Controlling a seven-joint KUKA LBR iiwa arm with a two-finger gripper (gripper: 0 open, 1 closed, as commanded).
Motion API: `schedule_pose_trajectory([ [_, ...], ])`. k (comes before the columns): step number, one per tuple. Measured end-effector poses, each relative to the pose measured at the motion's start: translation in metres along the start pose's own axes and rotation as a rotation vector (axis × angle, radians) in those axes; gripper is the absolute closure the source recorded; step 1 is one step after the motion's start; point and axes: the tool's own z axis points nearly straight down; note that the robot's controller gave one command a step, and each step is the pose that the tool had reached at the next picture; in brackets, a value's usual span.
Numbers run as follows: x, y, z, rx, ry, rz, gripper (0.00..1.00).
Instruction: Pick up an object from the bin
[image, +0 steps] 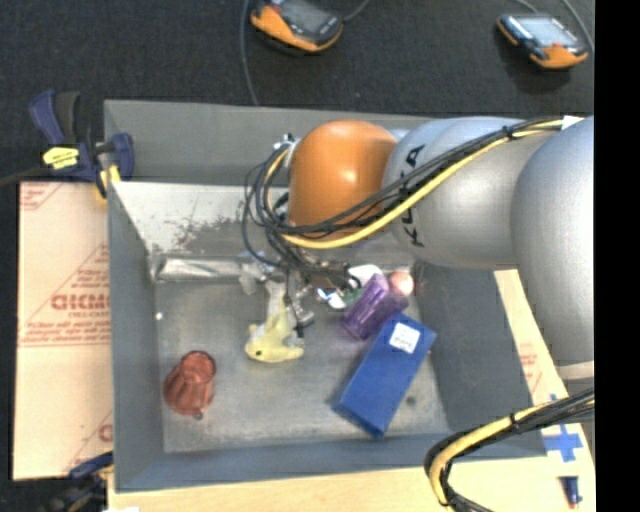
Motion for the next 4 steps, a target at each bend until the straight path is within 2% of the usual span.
schedule_pose_trajectory([
  [1, 0.019, -0.022, 0.029, 0.002, 0.006, 0.196, 0.0],
  [2, 0.021, -0.037, 0.048, 0.004, -0.001, -0.238, 0.0],
  [3, 0.024, -0.037, 0.057, 0.001, 0.005, -0.103, 1.0],
  [4, 0.024, -0.037, 0.057, 0.001, 0.005, -0.102, 1.0],
])
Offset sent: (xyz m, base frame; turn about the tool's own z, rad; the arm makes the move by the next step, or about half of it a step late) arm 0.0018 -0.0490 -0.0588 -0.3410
